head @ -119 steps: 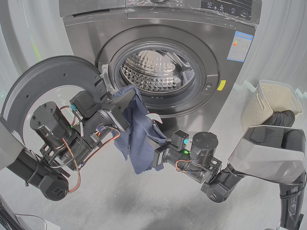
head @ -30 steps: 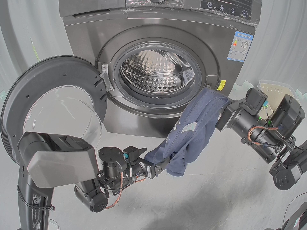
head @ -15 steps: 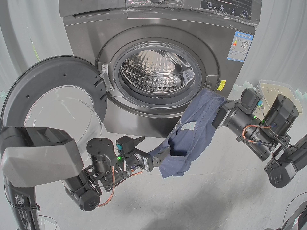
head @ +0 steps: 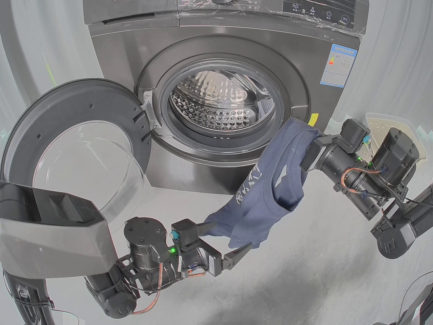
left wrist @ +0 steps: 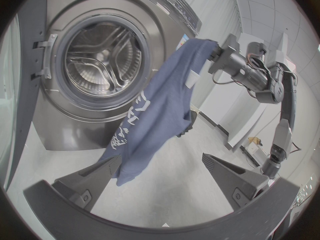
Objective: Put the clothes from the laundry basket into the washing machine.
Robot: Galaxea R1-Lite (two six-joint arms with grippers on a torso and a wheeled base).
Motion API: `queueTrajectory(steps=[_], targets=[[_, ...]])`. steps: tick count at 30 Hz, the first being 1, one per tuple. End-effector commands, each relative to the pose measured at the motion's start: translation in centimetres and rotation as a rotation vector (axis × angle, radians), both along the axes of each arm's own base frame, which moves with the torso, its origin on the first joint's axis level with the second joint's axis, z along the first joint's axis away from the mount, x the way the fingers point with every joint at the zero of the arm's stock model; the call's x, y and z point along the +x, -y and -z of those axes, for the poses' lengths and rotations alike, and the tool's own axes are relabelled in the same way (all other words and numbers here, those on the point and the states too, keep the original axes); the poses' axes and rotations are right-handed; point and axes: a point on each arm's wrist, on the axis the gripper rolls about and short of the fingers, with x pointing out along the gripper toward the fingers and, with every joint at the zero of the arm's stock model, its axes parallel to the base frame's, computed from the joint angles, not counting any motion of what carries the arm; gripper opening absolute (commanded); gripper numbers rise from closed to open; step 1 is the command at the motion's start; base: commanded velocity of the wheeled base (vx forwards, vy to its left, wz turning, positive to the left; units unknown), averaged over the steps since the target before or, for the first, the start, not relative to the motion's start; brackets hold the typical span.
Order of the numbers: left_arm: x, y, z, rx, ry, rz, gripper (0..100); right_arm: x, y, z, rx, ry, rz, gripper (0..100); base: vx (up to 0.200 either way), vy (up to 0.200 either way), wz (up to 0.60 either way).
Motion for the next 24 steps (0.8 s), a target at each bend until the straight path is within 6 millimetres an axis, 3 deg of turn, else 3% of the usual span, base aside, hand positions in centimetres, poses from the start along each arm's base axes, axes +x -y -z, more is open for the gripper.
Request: queueTrajectory(steps=[1,9,13,19,24], targets=[[-0.9,1.6,1.5,0.026,-0.028,0.059,100,0.4,-0.2,-0.2,0.007,0.005,0.007,0,0.000,0.000,0.00],[1.8,4.1,4.1,0.029,0.003,0.049,100,0.7,-0.7,0.0,0.013,0.001,0.014,0,0.000,0.000,0.00],[2.9,5.0,3.7,-0.003,0.043,0.045,100,1.6,-1.3,-0.1,0.037,0.001,0.028,0,0.000,0.000,0.00],[4.8,5.9,3.4,-0.046,0.090,0.004,100,4.1,-4.3,-1.3,0.095,0.022,0.058,0,0.000,0.000,0.00],[5.5,6.5,3.3,-0.063,0.115,-0.030,100,4.5,-4.9,-0.6,0.100,0.002,0.059,0,0.000,0.000,0.00]])
